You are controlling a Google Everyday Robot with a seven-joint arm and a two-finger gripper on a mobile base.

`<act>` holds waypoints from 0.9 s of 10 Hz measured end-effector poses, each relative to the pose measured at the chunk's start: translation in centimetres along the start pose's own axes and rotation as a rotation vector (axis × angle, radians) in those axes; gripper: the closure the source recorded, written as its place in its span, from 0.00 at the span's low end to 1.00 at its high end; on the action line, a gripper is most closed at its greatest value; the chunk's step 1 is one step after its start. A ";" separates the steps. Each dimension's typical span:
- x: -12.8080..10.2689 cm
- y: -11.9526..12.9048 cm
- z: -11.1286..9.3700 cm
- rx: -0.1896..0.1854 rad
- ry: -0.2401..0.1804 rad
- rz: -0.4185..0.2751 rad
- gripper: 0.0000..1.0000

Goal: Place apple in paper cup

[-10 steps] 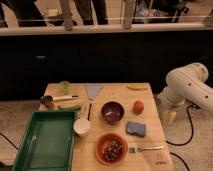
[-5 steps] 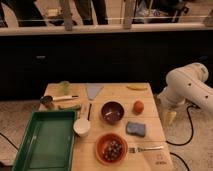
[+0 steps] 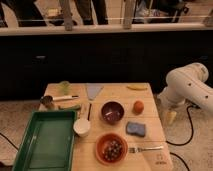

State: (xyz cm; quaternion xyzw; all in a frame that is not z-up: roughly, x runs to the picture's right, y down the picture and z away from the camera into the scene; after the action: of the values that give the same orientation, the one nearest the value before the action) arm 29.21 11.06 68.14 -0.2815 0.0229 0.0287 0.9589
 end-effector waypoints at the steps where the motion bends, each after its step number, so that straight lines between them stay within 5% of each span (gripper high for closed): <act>1: 0.0 -0.1 0.3 0.004 0.004 -0.028 0.20; 3: -0.4 -0.3 1.7 0.008 0.010 -0.144 0.20; 9: -1.0 -0.8 2.9 0.013 0.016 -0.224 0.20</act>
State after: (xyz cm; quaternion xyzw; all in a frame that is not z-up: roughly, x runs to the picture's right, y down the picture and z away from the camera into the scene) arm 28.38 11.89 71.12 -0.2765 -0.0007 -0.0809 0.9576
